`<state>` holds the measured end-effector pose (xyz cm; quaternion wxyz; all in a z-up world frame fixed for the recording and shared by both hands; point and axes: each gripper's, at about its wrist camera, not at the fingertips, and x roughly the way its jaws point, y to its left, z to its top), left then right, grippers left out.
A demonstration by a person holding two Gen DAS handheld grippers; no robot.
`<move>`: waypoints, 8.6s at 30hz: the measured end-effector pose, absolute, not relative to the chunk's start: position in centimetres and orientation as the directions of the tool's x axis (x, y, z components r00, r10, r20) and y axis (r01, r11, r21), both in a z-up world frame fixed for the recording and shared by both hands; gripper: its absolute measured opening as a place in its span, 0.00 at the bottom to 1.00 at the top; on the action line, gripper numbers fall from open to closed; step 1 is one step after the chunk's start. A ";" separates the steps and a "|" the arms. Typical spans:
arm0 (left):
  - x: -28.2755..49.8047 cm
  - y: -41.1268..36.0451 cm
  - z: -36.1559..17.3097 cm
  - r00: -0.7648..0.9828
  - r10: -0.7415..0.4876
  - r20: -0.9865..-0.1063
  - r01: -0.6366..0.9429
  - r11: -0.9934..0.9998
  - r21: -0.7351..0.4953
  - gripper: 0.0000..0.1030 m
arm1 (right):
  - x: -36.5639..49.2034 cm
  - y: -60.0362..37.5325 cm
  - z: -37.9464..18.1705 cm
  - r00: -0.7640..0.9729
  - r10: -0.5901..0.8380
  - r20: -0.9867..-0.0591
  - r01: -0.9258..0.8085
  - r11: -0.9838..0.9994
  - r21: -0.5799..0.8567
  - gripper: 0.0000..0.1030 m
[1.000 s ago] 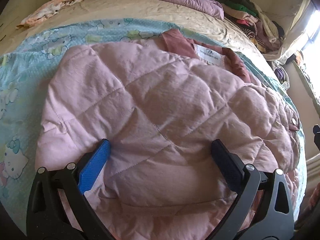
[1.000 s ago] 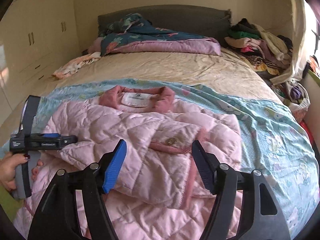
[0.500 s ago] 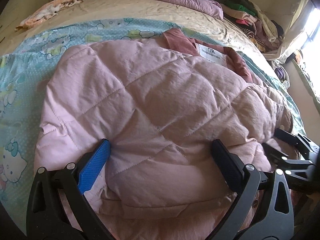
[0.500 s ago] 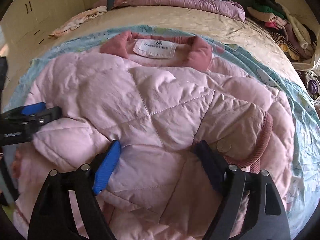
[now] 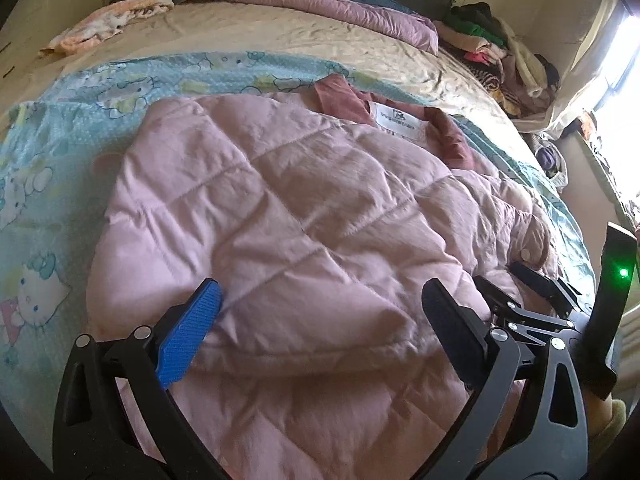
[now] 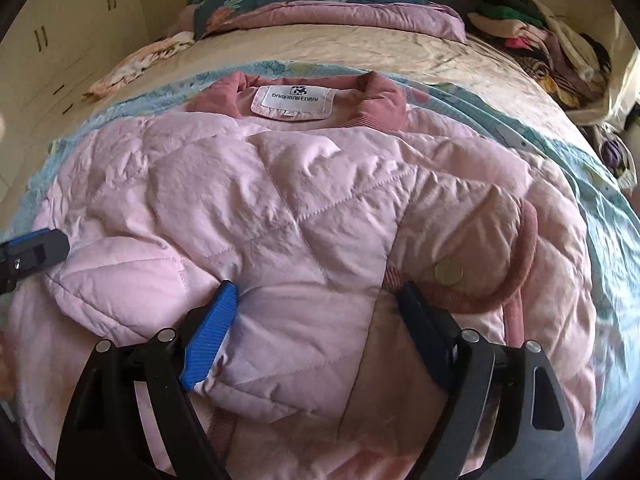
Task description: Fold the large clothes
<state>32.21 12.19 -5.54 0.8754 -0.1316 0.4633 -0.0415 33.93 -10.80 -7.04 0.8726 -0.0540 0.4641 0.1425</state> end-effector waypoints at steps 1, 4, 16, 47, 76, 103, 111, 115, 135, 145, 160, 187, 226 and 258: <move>31.9 12.2 -5.4 0.570 -0.198 -0.797 -0.049 0.961 -0.273 0.91 | 33.6 -10.8 -7.0 0.531 0.202 -0.823 -0.299 0.953 0.041 0.80; 30.9 12.3 -4.8 0.585 -0.209 -0.784 -0.052 0.955 -0.292 0.91 | 32.6 -11.1 -6.7 0.535 0.210 -0.818 -0.299 0.953 0.049 0.81; 28.0 12.5 -3.1 0.615 -0.227 -0.755 -0.056 0.943 -0.329 0.91 | 28.7 -12.3 -4.3 0.576 0.265 -0.773 -0.259 0.957 0.135 0.92; 22.4 11.0 2.8 0.698 -0.249 -0.671 0.013 0.942 -0.336 0.91 | 20.8 -15.4 5.1 0.701 0.320 -0.637 -0.257 0.947 0.193 0.96; 16.4 10.1 6.0 0.759 -0.240 -0.606 0.061 0.952 -0.301 0.91 | 14.7 -18.4 9.1 0.773 0.305 -0.556 -0.262 0.952 0.159 0.96; 10.7 9.1 1.2 0.738 -0.182 -0.650 0.051 0.975 -0.216 0.91 | 9.2 -23.5 5.5 0.764 0.237 -0.600 -0.211 0.971 0.115 0.96; 9.1 9.9 -0.9 0.722 -0.154 -0.674 0.031 0.981 -0.191 0.91 | 8.0 -24.7 4.2 0.751 0.213 -0.625 -0.193 0.976 0.101 0.96; 8.5 10.6 -1.9 0.713 -0.142 -0.686 0.015 0.982 -0.188 0.91 | 7.7 -25.3 3.2 0.735 0.194 -0.650 -0.181 0.980 0.087 0.96; 5.8 14.1 -6.0 0.652 -0.061 -0.755 -0.063 0.989 -0.135 0.91 | 6.1 -28.6 -1.0 0.664 0.159 -0.731 -0.150 0.986 0.078 0.96; 3.3 17.6 -7.6 0.624 -0.064 -0.779 -0.101 0.982 -0.161 0.91 | 5.5 -29.8 -2.4 0.633 0.159 -0.757 -0.143 0.986 0.087 0.96; -0.4 19.6 -10.6 0.536 -0.192 -0.822 -0.075 0.959 -0.273 0.60 | 3.9 -30.6 -3.4 0.586 0.165 -0.793 -0.184 0.981 0.068 0.96; -1.3 17.3 -11.8 0.502 -0.215 -0.838 -0.012 0.967 -0.255 0.64 | 0.4 -34.5 -8.8 0.358 0.293 -0.886 -0.173 0.954 0.246 0.76; 6.2 16.4 3.9 0.838 -0.204 -0.505 0.111 0.972 -0.208 0.11 | 5.9 -32.8 9.1 0.762 0.433 -0.481 -0.334 0.900 0.281 0.15; 12.8 18.6 12.3 0.921 -0.114 -0.373 0.034 0.976 -0.214 0.11 | 12.5 -33.6 16.1 0.842 0.392 -0.370 -0.273 0.902 0.335 0.15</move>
